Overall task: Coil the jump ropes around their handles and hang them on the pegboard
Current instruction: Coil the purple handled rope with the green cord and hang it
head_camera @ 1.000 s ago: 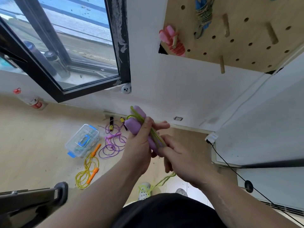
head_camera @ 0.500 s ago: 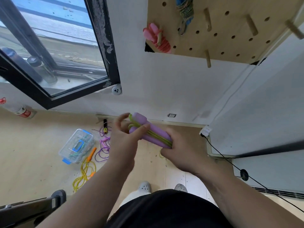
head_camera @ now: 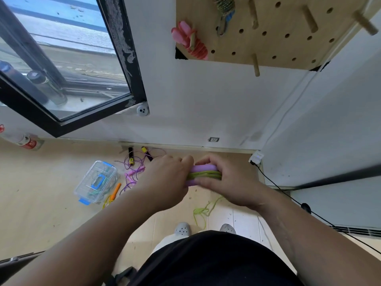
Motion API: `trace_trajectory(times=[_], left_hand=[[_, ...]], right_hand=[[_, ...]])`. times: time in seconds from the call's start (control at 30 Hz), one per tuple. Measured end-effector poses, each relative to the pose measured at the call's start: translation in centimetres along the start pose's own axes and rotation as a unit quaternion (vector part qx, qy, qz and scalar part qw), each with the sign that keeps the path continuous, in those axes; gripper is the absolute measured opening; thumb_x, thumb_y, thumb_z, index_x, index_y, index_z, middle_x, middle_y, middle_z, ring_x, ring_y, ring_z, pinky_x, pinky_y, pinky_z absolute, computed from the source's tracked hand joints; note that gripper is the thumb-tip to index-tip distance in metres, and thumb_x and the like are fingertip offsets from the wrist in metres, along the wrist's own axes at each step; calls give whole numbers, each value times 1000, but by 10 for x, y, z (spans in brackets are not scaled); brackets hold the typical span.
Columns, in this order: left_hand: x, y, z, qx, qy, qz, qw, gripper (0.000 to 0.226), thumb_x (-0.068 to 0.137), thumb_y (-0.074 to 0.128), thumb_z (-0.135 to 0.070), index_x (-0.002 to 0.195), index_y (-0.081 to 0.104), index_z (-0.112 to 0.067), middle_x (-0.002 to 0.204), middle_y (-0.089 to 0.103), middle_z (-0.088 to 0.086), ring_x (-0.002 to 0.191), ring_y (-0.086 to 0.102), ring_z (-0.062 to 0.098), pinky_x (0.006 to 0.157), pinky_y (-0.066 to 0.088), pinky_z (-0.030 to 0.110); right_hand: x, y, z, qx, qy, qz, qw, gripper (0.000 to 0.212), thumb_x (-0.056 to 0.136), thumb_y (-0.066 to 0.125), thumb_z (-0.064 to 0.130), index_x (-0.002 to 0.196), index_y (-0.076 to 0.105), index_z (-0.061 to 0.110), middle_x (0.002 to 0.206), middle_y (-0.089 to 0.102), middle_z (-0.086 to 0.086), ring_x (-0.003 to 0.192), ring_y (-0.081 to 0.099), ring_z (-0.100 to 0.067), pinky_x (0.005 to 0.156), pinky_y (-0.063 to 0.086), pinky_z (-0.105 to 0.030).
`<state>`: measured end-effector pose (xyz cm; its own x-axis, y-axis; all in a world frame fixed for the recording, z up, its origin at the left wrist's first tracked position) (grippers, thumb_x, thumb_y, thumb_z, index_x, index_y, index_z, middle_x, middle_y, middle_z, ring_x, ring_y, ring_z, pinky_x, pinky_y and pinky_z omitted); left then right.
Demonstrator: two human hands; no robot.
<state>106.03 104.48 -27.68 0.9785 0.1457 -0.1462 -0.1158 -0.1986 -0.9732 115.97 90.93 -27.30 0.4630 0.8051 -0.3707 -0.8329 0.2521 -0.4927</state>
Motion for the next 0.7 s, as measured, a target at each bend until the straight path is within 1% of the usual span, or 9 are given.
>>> trace_trajectory(times=[0.03, 0.1, 0.23, 0.3, 0.47, 0.53, 0.6, 0.63, 0.7], left_hand=[[0, 1, -2, -21, -5, 1, 1000, 21, 91, 51, -32, 98, 33, -26, 98, 58, -4, 91, 58, 25, 72, 44, 36], [0, 2, -6, -53, -17, 10, 998, 22, 89, 52, -29, 96, 32, -26, 95, 57, -3, 89, 57, 24, 74, 48, 37], [3, 1, -15, -94, -33, 40, 994, 21, 87, 54, -25, 96, 34, -25, 89, 48, -5, 84, 54, 25, 65, 38, 34], [5, 1, -18, -105, -45, 51, 992, 20, 85, 55, -25, 94, 38, -25, 87, 49, -6, 81, 53, 23, 62, 35, 33], [7, 6, -23, -135, -74, 64, 986, 19, 86, 59, -33, 93, 42, -25, 85, 50, -6, 81, 55, 23, 64, 40, 31], [8, 8, -24, -139, -70, 78, 985, 17, 88, 57, -31, 92, 43, -24, 83, 50, -6, 79, 55, 23, 64, 42, 32], [10, 10, -22, -135, -69, 88, 984, 15, 87, 56, -26, 90, 42, -24, 81, 48, -6, 77, 54, 22, 61, 39, 32], [11, 10, -19, -129, -72, 90, 985, 14, 87, 56, -25, 90, 42, -24, 82, 48, -6, 77, 54, 22, 60, 38, 32], [13, 10, -11, -121, -81, 85, 986, 13, 87, 56, -25, 91, 44, -23, 85, 52, -5, 79, 56, 22, 62, 41, 32]], right_hand=[[-2, -2, -1, 31, -7, -13, 999, 13, 94, 68, 40, 106, 65, 35, 84, 67, 15, 70, 57, 0, 62, 42, -12], [-4, -5, -4, 40, -26, -50, 998, 13, 101, 57, 38, 105, 66, 30, 81, 66, 12, 67, 55, -4, 61, 41, -13], [-7, -9, -6, 22, -29, -67, 997, 9, 101, 58, 32, 102, 66, 29, 81, 65, 19, 72, 58, -5, 65, 43, -15], [-7, -12, -8, 23, -28, -59, 998, 7, 101, 59, 33, 100, 65, 31, 85, 66, 16, 77, 60, -6, 69, 45, -19], [-8, -13, -10, -2, -35, -58, 998, 7, 101, 56, 35, 104, 62, 34, 89, 65, 11, 78, 56, -1, 67, 41, -12], [-9, -13, -13, -5, -24, -52, 998, 14, 102, 52, 40, 112, 60, 35, 93, 66, 11, 83, 57, -1, 69, 41, -11], [-9, -15, -16, -1, -10, -36, 999, 32, 101, 45, 50, 128, 54, 38, 105, 67, 12, 92, 58, 5, 78, 41, -11], [-8, -17, -18, -5, -3, -24, 1000, 45, 99, 39, 58, 139, 48, 39, 117, 66, 11, 103, 57, 6, 88, 43, -15], [-7, -24, -22, -82, 7, -6, 997, 70, 92, 23, 76, 153, 32, 42, 142, 58, 10, 127, 53, -5, 105, 43, -32]])
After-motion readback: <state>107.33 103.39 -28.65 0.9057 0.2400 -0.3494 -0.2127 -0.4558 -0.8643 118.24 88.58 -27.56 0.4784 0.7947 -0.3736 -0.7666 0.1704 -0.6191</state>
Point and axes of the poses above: each hand's wrist, its own x-axis towards the middle knuckle, its own y-axis out of the palm, z = x × y, the point moved 3 cm from there along x, towards the middle knuckle
